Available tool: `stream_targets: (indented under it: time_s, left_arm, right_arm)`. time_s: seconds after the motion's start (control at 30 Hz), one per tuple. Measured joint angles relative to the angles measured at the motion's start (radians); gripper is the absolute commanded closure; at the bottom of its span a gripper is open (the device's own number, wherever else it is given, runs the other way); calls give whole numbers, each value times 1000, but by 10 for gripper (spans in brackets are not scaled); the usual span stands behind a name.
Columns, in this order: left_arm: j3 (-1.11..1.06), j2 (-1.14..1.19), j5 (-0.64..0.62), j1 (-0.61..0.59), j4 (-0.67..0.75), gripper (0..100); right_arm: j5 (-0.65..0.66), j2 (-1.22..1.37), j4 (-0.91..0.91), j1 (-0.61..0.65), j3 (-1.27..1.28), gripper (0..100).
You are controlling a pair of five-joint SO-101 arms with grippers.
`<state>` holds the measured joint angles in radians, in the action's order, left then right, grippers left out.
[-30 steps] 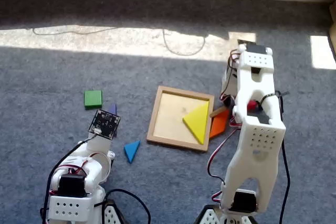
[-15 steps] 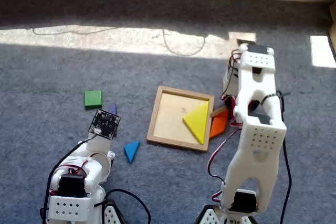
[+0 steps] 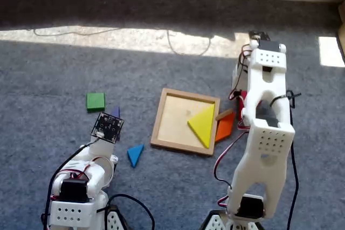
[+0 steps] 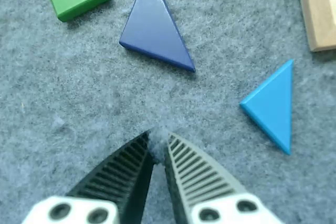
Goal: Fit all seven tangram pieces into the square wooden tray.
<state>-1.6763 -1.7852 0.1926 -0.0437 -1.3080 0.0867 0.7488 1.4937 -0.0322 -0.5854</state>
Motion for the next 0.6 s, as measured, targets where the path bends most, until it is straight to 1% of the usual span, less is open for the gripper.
stream_targets:
  time_s: [0.1,0.2,0.33,0.47,0.6]
  left_arm:
    - [0,0,0,0,0,994]
    - [0,0,0,0,0,994]
    - [0,0,0,0,0,994]
    - [0,0,0,0,0,994]
    - [0,0,0,0,0,994]
  right_arm:
    - [0,9,0,21,-2,604]
    - [0,71,-5,34,-11,605]
    - [44,114,2,32,-46,605]
    - [61,124,2,34,-58,611]
    - [63,132,35,32,-77,678]
